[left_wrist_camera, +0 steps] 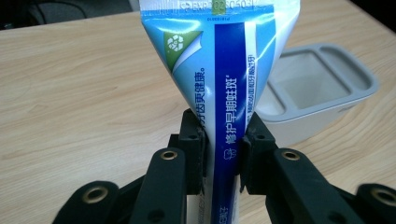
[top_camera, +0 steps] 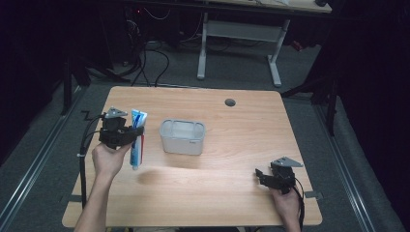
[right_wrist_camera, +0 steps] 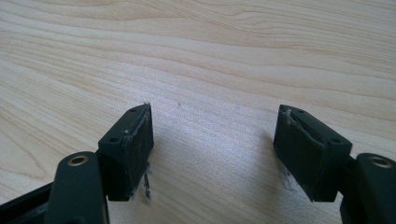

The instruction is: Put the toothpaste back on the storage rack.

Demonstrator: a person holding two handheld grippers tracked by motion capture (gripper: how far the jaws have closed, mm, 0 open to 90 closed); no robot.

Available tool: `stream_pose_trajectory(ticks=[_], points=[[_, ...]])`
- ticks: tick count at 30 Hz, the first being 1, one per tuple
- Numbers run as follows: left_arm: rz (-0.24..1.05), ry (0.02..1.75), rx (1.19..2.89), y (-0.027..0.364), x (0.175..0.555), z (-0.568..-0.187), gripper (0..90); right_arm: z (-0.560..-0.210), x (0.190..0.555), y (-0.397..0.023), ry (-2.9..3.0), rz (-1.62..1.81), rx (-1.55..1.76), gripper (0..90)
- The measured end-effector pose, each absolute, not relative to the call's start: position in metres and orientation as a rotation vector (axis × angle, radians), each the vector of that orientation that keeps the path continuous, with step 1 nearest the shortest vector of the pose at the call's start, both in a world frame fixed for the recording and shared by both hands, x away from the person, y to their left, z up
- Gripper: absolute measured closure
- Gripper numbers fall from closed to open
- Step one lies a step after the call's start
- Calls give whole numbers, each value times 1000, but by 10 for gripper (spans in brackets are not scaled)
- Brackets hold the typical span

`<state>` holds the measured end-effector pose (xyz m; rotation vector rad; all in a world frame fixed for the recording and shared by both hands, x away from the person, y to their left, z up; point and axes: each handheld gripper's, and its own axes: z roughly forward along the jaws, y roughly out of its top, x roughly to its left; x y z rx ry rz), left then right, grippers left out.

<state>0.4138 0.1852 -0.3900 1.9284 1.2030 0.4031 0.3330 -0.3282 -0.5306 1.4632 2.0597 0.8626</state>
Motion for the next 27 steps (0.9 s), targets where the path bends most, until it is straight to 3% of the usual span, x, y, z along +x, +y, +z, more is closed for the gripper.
stream_pose_trajectory(ticks=[10,27], points=[[372,1161,1863,185,406,-377,748,-531,333,-328,2060,862,1461,287],[432,1028,1825,167,403,-350,750,-531,333,-328,2060,863,1463,287]])
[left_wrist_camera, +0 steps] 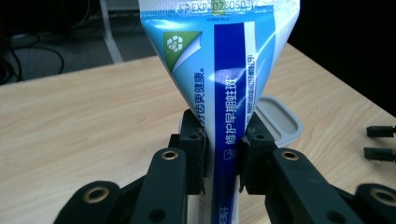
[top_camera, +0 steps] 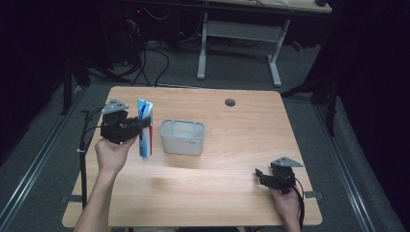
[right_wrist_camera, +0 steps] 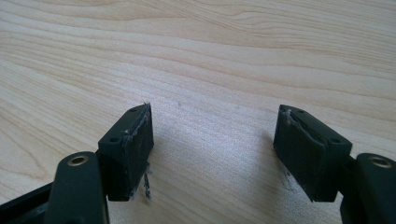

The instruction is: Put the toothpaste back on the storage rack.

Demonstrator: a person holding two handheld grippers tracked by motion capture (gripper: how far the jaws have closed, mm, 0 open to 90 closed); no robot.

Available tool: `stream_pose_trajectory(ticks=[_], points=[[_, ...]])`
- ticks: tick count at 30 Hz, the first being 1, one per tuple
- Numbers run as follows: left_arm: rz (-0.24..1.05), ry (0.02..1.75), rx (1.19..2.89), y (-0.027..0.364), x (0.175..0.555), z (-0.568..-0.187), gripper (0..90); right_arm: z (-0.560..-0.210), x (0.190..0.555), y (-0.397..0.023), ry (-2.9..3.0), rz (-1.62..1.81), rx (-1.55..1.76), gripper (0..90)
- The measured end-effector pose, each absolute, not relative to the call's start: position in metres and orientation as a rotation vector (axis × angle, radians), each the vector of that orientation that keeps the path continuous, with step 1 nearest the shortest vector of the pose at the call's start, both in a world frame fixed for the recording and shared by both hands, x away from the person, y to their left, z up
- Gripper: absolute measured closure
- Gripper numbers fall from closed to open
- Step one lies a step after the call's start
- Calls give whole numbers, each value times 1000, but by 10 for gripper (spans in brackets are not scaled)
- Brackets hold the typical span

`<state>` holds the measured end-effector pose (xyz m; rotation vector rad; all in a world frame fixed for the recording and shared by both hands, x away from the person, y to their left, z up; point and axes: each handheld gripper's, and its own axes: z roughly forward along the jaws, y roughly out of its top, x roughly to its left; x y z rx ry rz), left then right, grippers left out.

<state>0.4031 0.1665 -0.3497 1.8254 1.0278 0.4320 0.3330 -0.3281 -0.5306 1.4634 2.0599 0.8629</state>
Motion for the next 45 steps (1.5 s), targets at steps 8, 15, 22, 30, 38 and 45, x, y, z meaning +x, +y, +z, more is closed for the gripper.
stream_pose_trajectory(ticks=[8,15,22,30,38,45], points=[[448,972,1779,158,406,-334,751,-531,333,-328,2061,863,1462,287],[476,940,1773,145,414,-327,751,-531,333,-328,2061,863,1462,286],[485,934,1742,136,425,-324,751,-531,333,-328,2062,863,1461,286],[514,949,1721,124,438,-328,751,-530,333,-328,2063,862,1462,286],[494,938,1748,109,449,-330,751,-531,333,-328,2061,863,1461,286],[474,934,1753,98,457,-332,750,-531,333,-328,2062,864,1462,286]])
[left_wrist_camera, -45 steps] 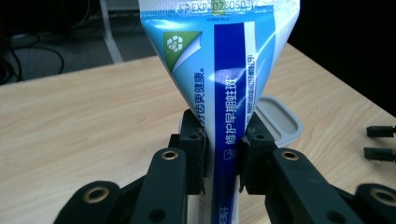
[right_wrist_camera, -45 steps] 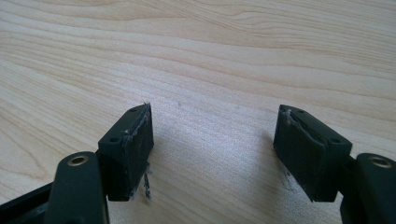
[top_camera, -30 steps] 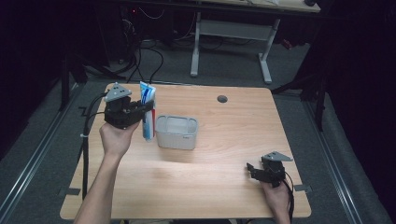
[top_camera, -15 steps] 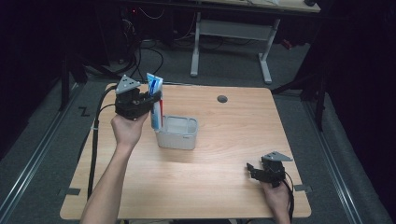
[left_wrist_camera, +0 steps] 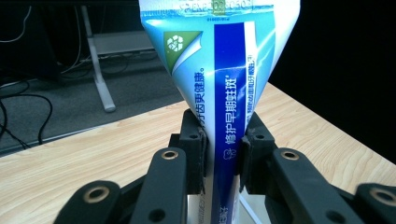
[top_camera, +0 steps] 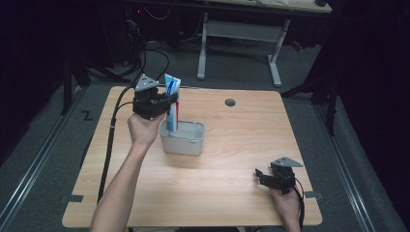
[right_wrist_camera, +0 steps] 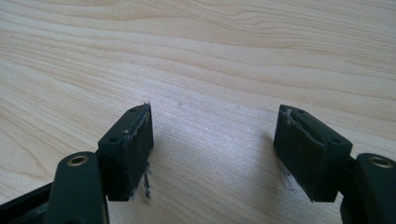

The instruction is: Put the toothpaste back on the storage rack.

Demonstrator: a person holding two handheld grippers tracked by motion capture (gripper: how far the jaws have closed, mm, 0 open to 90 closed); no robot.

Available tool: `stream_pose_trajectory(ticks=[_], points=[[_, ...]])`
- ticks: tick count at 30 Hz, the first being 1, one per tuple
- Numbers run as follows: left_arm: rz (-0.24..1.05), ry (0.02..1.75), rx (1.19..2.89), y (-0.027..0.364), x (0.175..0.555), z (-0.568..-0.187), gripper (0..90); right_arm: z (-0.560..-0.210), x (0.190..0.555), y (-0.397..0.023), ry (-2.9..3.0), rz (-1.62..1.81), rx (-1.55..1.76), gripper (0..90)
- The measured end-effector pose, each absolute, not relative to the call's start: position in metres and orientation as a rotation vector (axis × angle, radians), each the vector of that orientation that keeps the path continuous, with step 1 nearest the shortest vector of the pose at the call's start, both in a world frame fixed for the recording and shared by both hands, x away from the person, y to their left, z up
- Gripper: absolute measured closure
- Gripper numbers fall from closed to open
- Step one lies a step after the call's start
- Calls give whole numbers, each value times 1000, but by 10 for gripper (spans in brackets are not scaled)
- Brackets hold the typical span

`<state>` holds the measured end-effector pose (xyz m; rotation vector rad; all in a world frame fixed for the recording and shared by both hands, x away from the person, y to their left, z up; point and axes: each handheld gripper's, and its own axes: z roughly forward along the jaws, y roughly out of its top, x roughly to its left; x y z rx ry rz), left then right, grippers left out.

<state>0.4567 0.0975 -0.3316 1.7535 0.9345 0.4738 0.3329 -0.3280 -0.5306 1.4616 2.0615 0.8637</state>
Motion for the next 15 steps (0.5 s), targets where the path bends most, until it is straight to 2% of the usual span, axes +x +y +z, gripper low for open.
stream_pose_trajectory(ticks=[15], points=[[453,943,1771,85,466,-341,749,-531,333,-328,2061,864,1461,286]])
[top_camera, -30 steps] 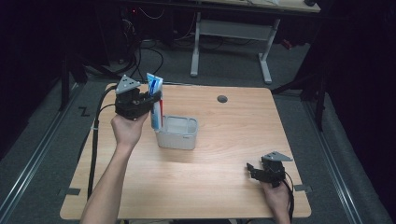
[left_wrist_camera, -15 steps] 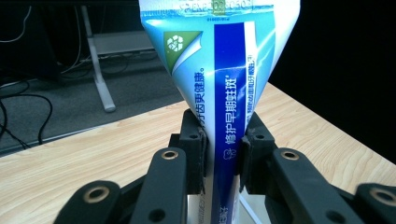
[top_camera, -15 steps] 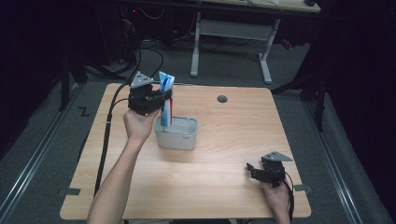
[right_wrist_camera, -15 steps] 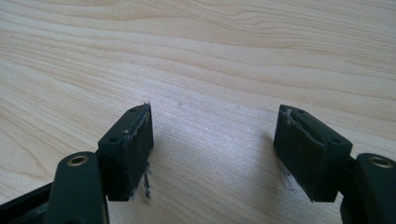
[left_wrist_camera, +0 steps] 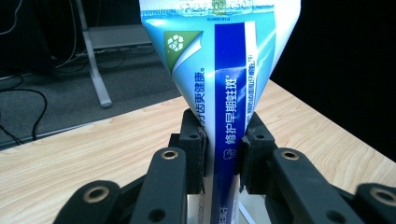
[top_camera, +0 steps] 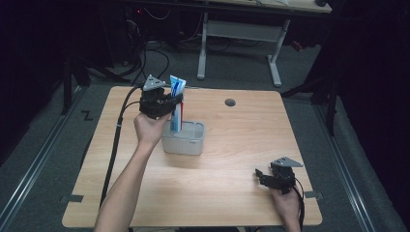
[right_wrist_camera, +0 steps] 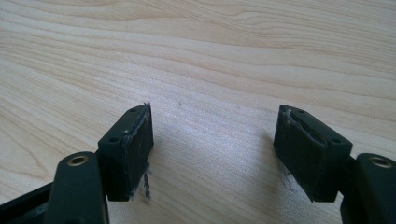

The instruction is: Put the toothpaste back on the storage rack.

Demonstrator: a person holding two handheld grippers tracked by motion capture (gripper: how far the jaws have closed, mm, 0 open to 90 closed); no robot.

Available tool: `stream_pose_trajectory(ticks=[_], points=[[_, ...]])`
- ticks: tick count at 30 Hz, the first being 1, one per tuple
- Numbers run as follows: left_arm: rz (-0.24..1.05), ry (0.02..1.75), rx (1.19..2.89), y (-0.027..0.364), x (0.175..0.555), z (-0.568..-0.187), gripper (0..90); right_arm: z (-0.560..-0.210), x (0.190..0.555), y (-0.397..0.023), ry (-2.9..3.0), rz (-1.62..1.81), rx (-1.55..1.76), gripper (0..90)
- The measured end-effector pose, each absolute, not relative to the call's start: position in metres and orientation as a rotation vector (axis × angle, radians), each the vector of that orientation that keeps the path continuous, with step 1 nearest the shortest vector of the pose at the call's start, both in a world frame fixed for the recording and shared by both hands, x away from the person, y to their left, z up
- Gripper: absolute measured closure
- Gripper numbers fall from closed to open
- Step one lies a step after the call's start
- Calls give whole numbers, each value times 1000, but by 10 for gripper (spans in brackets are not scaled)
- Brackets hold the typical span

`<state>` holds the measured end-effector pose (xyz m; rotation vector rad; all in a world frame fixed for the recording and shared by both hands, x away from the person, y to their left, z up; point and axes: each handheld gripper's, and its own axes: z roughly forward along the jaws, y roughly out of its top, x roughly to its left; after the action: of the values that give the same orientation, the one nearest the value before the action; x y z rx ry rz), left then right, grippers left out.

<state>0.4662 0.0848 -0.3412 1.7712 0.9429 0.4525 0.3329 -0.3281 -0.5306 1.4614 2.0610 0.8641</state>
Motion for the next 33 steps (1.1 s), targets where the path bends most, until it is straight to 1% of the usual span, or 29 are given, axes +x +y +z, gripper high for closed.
stream_pose_trajectory(ticks=[14,33], points=[[440,942,1829,70,471,-360,741,-531,333,-328,2062,866,1461,285],[417,968,1867,67,473,-380,737,-531,333,-328,2062,865,1462,285]])
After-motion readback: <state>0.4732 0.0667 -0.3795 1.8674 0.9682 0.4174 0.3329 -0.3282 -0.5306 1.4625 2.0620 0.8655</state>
